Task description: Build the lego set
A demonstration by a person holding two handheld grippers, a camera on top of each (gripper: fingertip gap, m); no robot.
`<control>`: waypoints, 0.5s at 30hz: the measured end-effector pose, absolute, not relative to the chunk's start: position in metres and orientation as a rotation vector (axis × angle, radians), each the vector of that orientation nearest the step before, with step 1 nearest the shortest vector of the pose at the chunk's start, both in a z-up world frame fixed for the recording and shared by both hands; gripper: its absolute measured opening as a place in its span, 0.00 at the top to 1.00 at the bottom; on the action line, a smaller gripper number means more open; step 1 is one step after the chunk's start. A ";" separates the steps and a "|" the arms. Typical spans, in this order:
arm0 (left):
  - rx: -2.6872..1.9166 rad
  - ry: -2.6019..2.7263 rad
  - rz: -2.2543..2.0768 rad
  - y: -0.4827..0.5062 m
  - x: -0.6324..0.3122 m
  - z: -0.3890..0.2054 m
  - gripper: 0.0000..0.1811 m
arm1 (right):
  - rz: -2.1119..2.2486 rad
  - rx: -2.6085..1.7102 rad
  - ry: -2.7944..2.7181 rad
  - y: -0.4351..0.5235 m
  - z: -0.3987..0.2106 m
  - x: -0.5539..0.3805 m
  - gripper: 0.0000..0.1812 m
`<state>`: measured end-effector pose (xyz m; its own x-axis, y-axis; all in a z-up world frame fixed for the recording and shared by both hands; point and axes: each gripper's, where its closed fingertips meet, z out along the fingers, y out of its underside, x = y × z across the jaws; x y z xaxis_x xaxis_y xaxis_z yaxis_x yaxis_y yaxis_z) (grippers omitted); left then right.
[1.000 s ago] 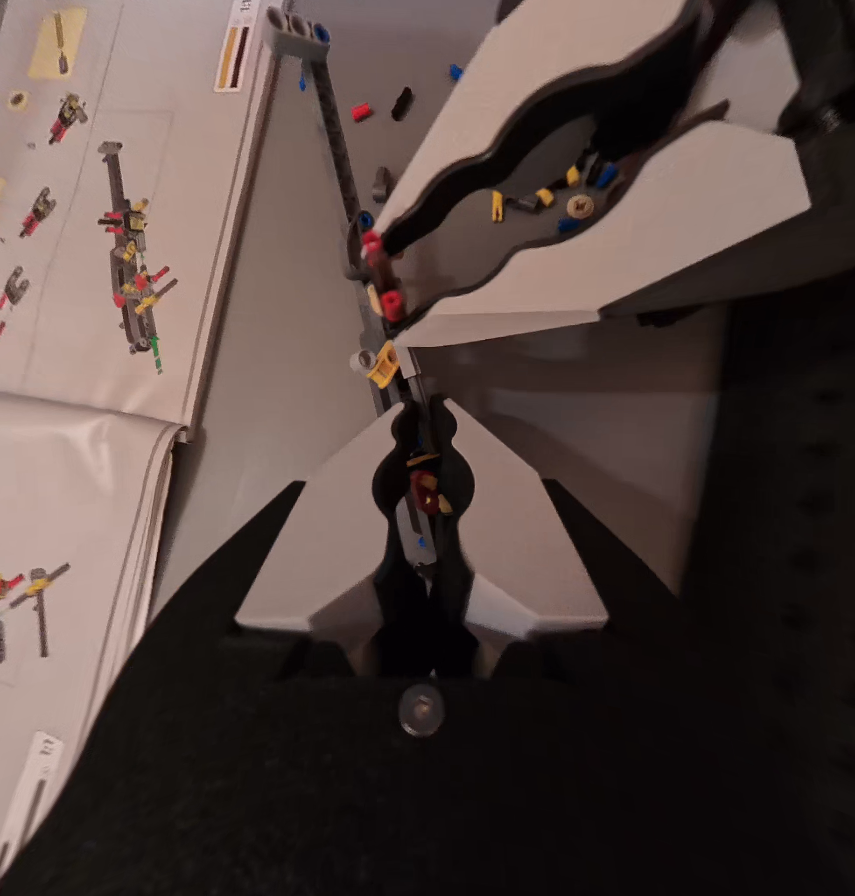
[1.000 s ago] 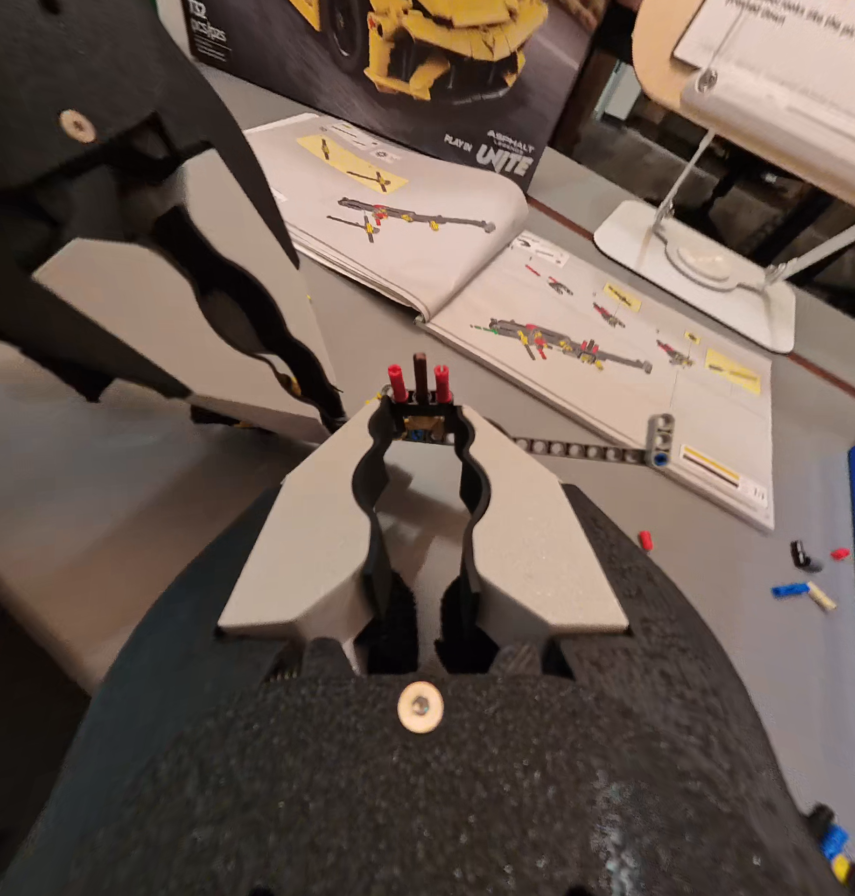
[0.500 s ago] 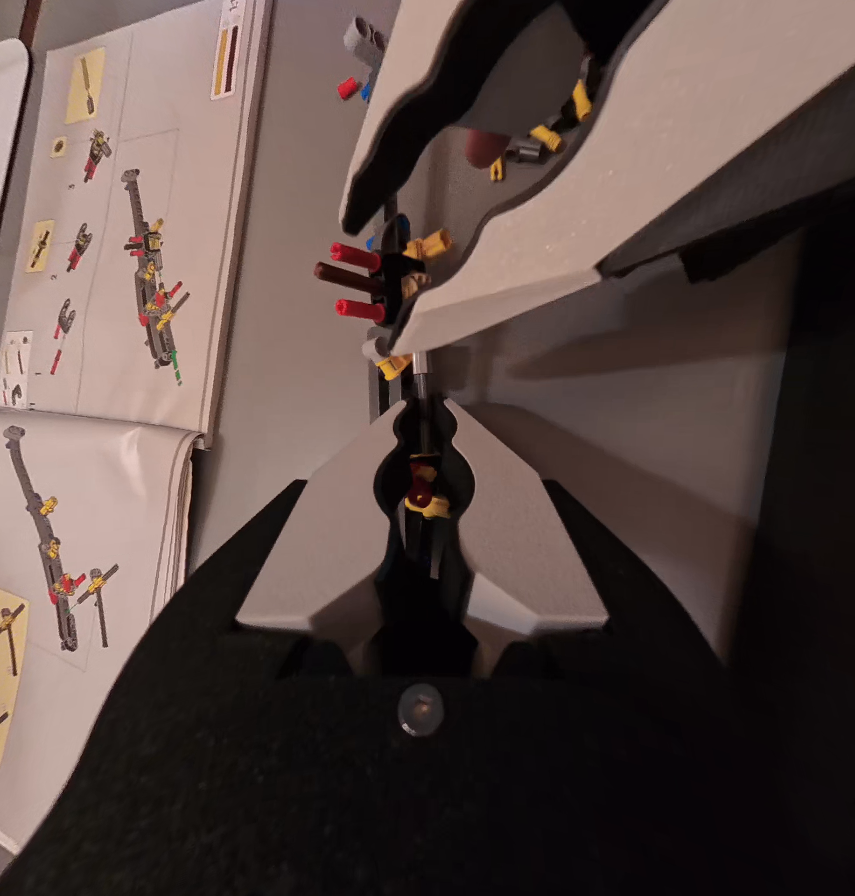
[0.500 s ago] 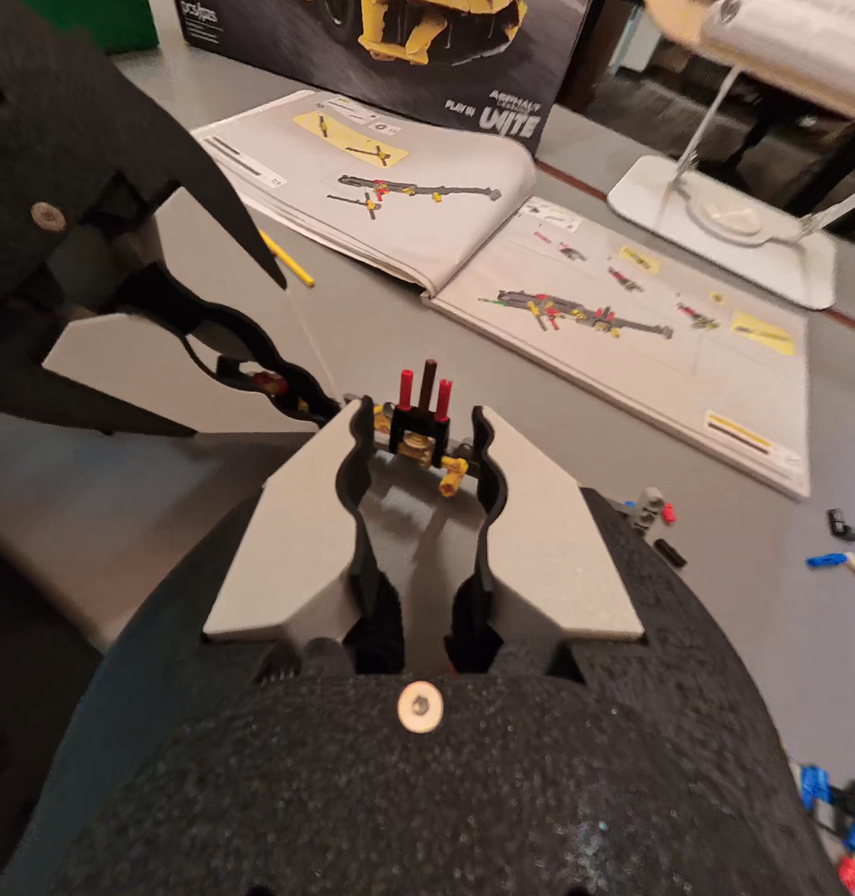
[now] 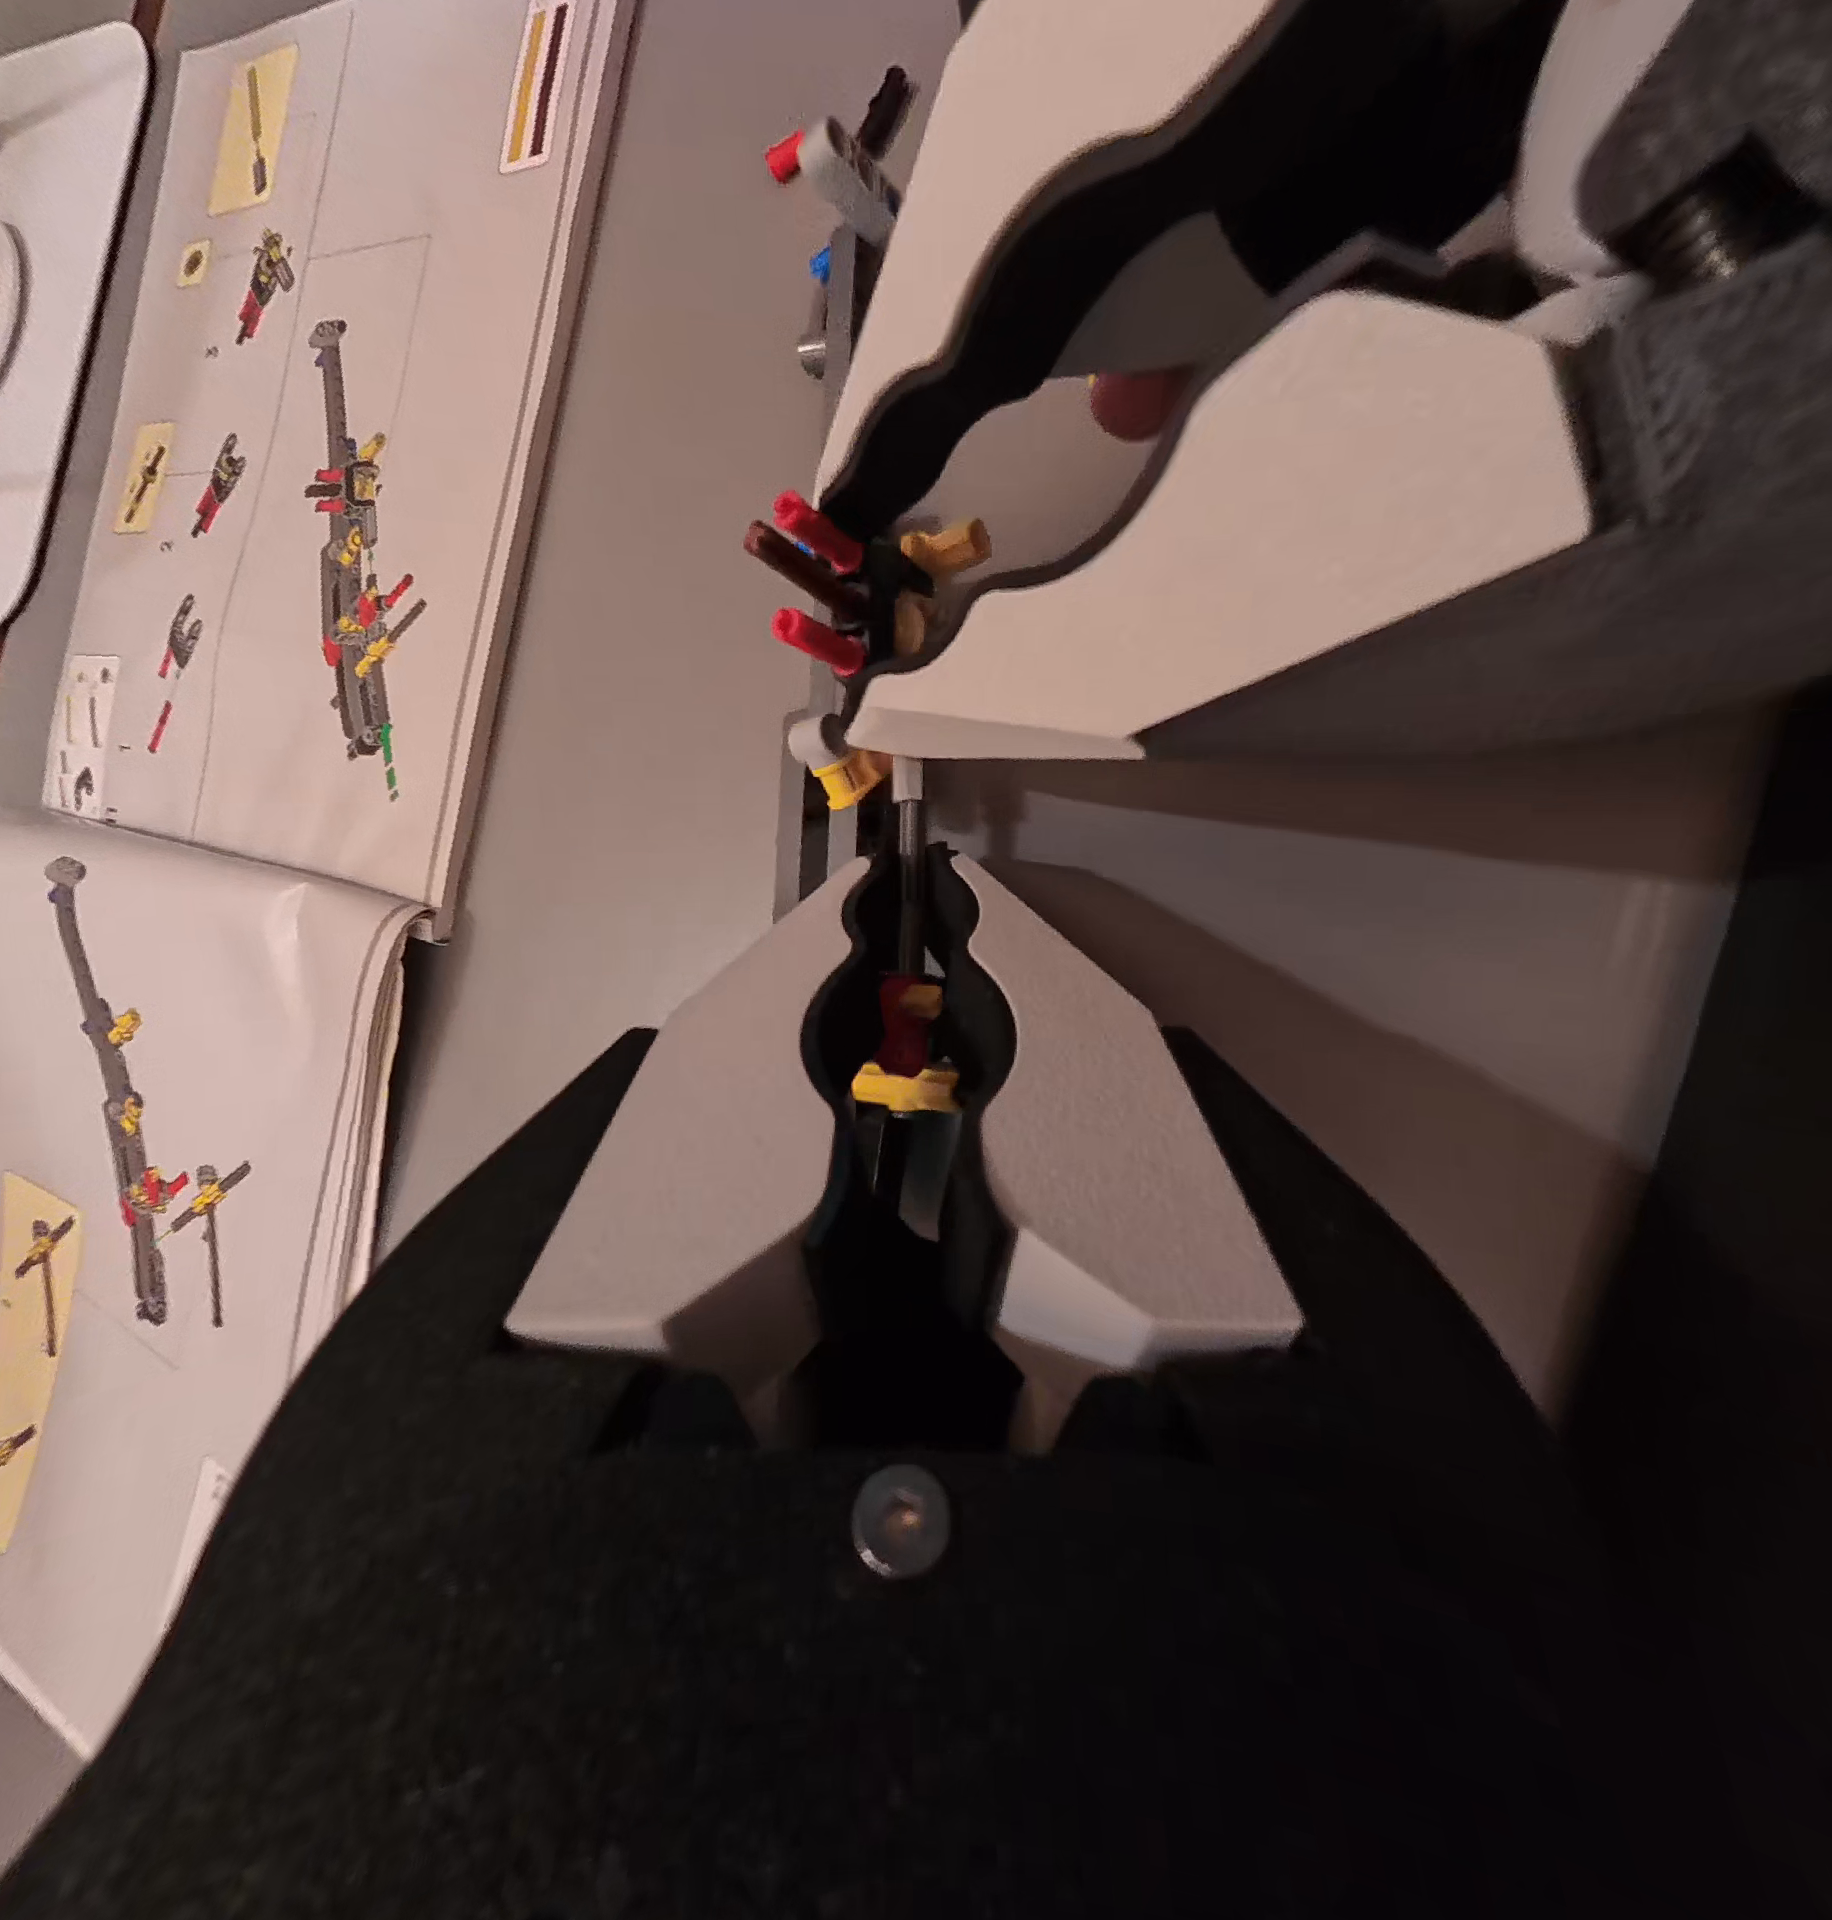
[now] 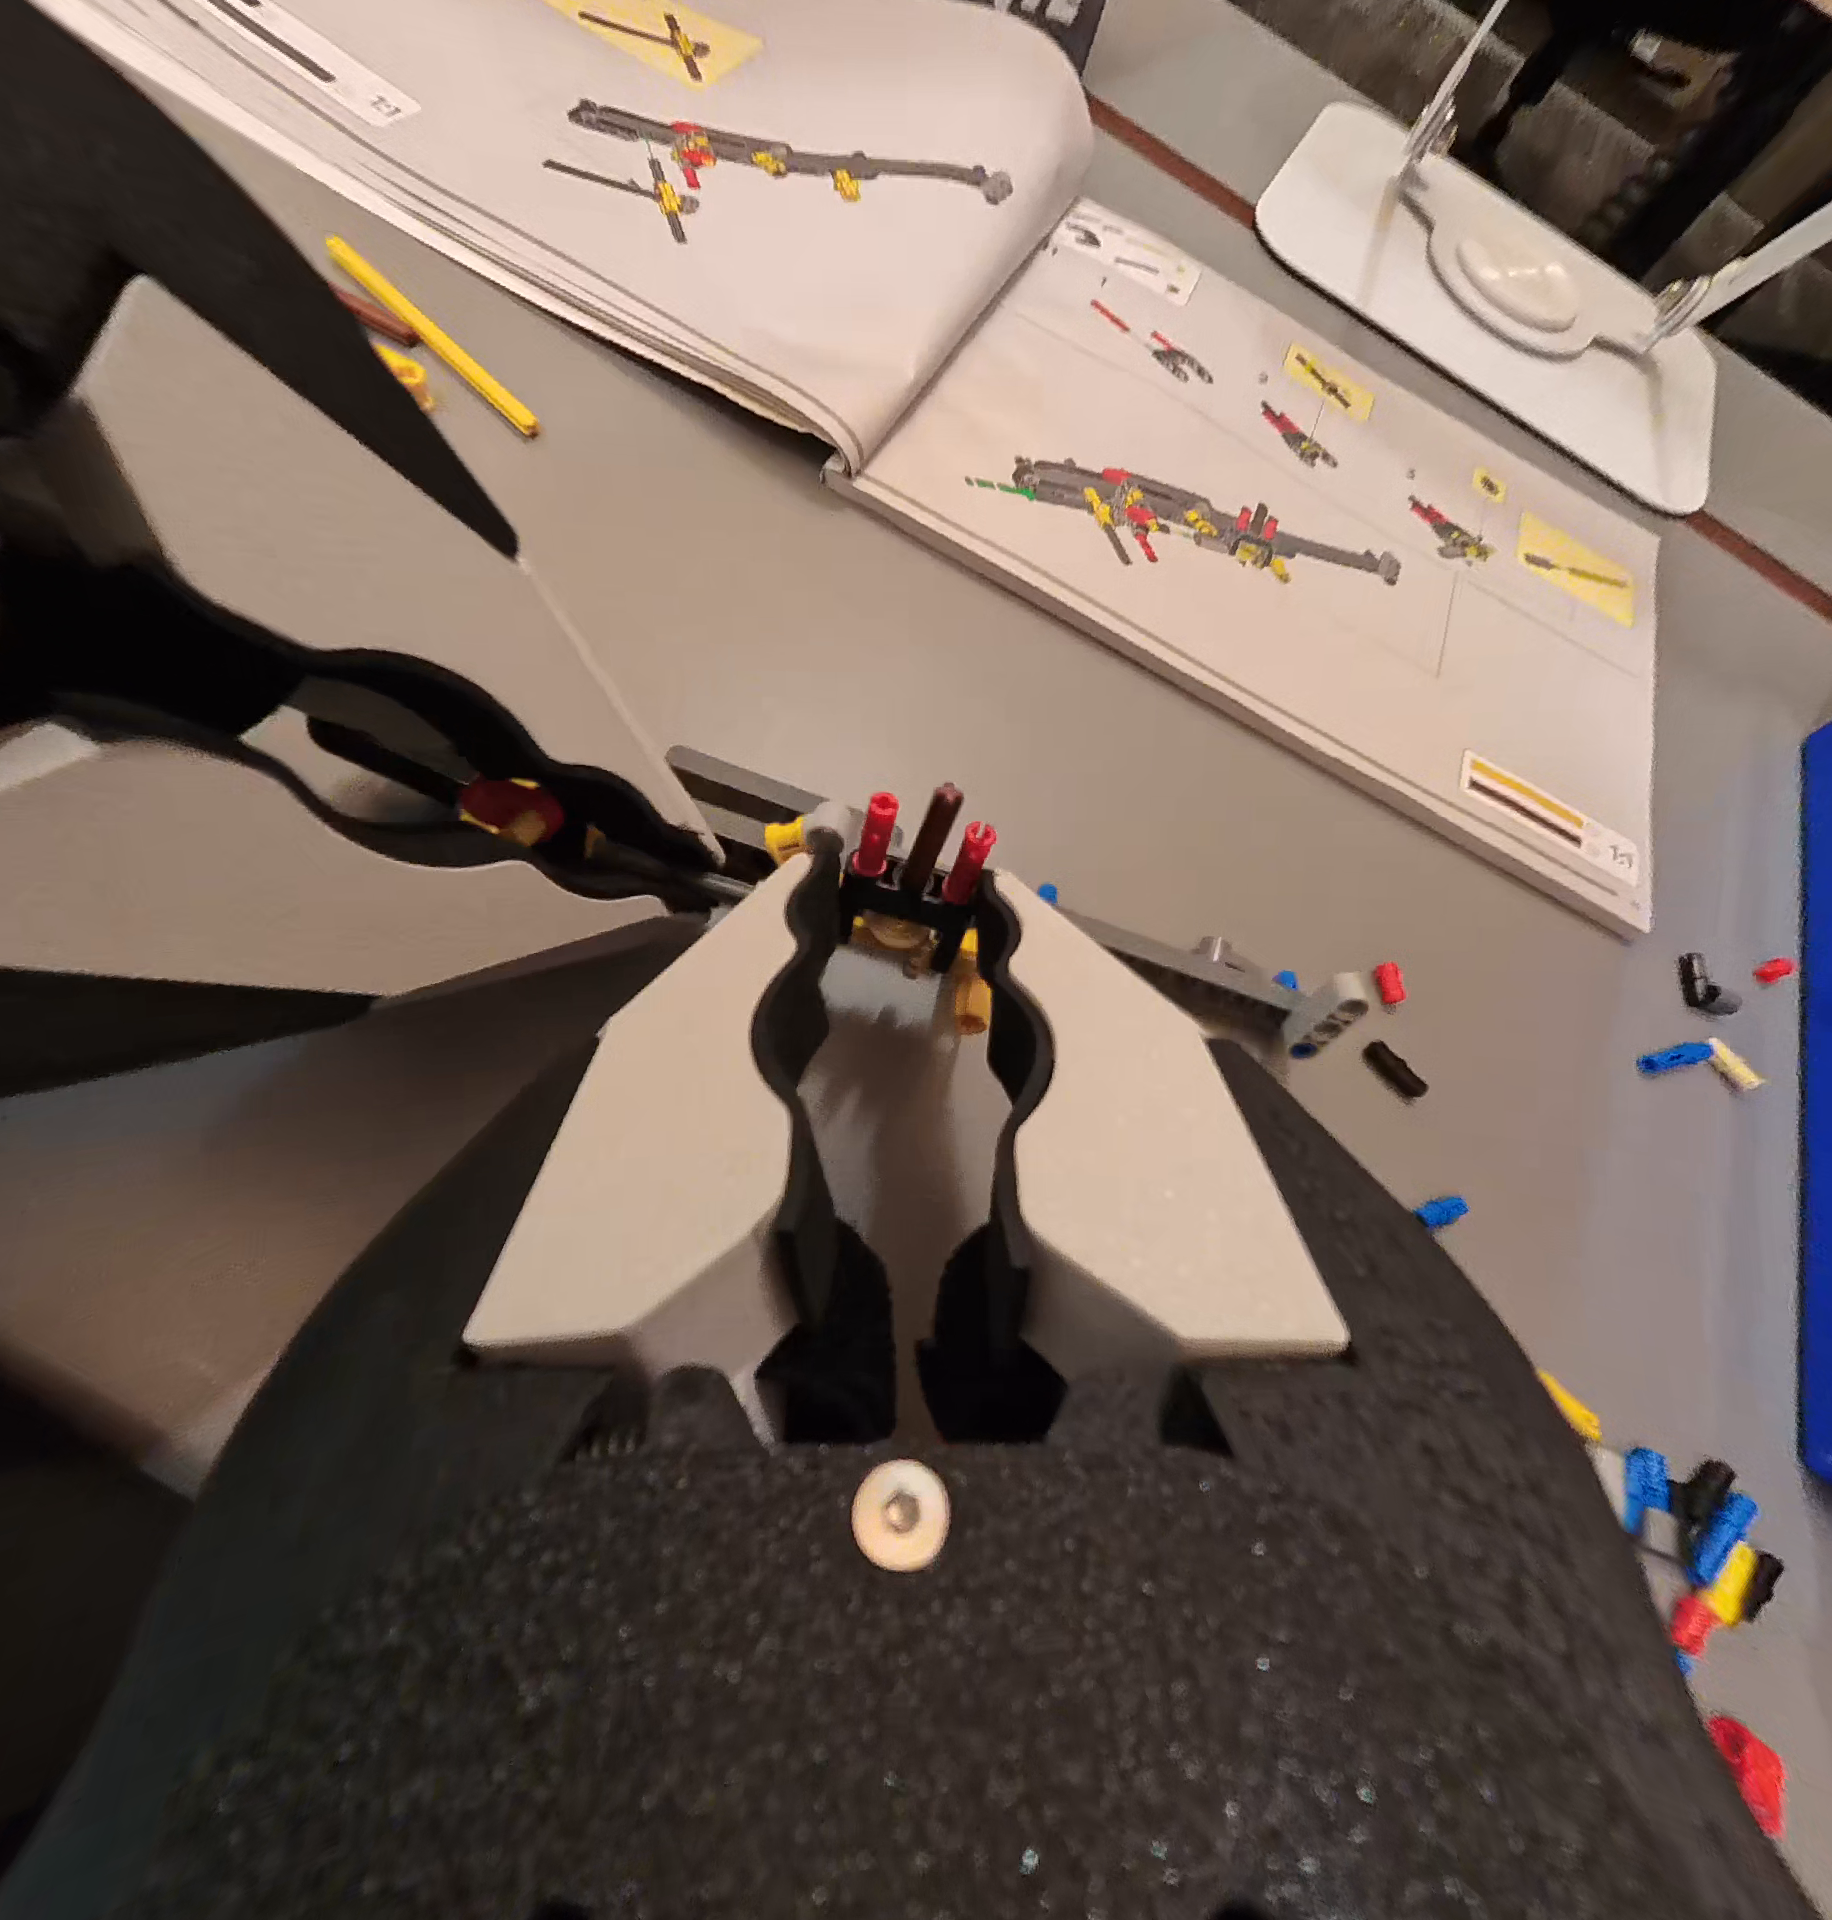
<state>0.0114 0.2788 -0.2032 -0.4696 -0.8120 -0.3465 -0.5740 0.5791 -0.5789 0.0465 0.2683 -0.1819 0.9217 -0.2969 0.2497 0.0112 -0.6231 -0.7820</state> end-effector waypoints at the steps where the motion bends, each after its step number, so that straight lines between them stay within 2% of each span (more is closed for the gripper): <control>1: -1.091 2.199 -0.509 0.279 0.012 -0.203 0.99 | -0.416 -2.208 0.235 0.269 -0.183 0.047 0.86; 5: -1.074 2.181 -0.494 0.278 0.013 -0.205 0.99 | -0.279 -2.202 0.320 0.269 -0.185 0.046 0.87; 15: -1.071 2.185 -0.478 0.276 0.015 -0.210 0.99 | -0.273 -2.232 0.289 0.271 -0.190 0.041 0.87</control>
<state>0.0152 0.2762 -0.2103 -0.4549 -0.7993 -0.3928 -0.5624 0.5998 -0.5692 0.0410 0.2712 -0.1905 0.9495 -0.2985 0.0967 -0.1139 -0.6151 -0.7802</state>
